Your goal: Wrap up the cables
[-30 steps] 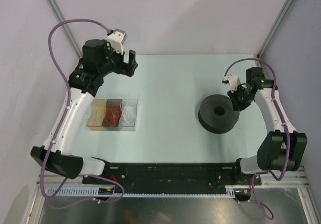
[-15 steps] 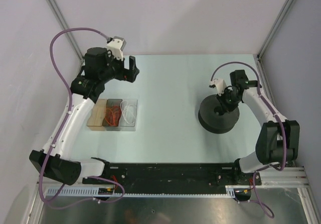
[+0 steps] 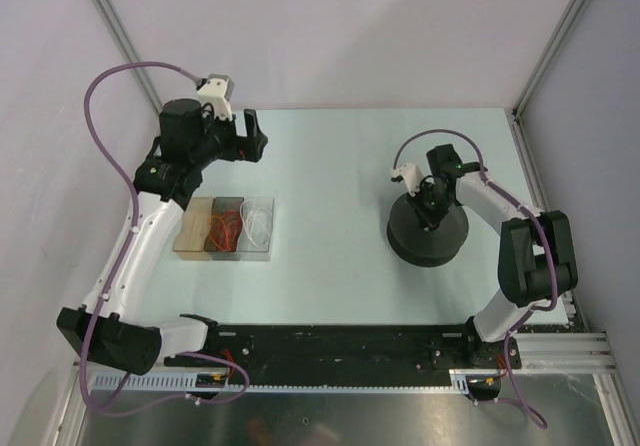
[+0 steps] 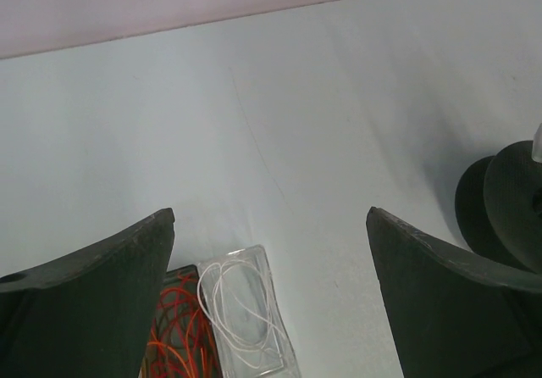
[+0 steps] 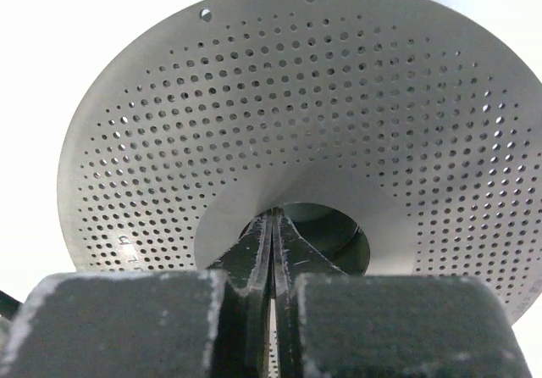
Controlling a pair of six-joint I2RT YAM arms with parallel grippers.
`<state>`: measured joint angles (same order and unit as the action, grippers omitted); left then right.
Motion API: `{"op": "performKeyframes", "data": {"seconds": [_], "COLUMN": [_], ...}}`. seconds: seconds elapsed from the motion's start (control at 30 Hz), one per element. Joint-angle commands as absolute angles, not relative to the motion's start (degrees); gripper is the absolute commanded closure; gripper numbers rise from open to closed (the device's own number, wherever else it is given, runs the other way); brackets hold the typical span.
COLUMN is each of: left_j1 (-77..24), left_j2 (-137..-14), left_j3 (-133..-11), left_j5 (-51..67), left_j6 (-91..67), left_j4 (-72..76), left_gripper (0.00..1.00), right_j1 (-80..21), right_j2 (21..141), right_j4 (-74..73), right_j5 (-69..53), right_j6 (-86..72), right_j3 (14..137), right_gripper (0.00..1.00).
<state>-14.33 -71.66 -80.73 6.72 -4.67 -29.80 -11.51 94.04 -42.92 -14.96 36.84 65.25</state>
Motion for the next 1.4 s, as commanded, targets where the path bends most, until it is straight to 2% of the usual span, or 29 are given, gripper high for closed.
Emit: {"op": "performKeyframes", "data": {"seconds": [0.0,0.2,0.4,0.77,1.0,1.23,1.37], "left_j1": [-12.21,-10.67,-9.38,-5.03,-3.35,-3.25,-3.26], "left_j2": [-68.11,-65.24,-62.91,-61.24,-62.77,-63.12,-65.12], "left_j3": [-78.86,-75.09,-72.15,-67.52,-67.17,-64.1,-62.79], "left_j5": [9.0,9.06,4.72,8.55,12.34,17.11,18.27], "left_j6": [-6.56,-7.0,-6.3,-2.98,-1.72,7.76,13.27], "left_j4": [-28.11,-29.6,-30.73,-33.12,-35.29,-37.16,-40.01], "left_gripper": [0.01,0.0,0.01,0.0,0.01,0.01,0.08], "right_j1": [-16.86,-23.86,-26.77,-29.68,-28.92,-24.89,-23.38], "right_j2": [95.03,97.84,103.71,116.09,112.42,104.54,98.81], "right_j4": [-37.01,-25.8,-15.32,-16.04,-16.62,-22.95,-26.72], "right_j5": [-17.34,-15.92,-14.08,-21.42,-19.66,-21.64,-24.03], "right_j6": [34.42,28.49,22.84,19.64,18.32,19.54,20.68], "right_j3": [65.29,66.34,71.97,87.46,89.65,91.44,90.79], "right_gripper": [1.0,1.0,0.99,0.96,0.92,0.84,0.72]}}
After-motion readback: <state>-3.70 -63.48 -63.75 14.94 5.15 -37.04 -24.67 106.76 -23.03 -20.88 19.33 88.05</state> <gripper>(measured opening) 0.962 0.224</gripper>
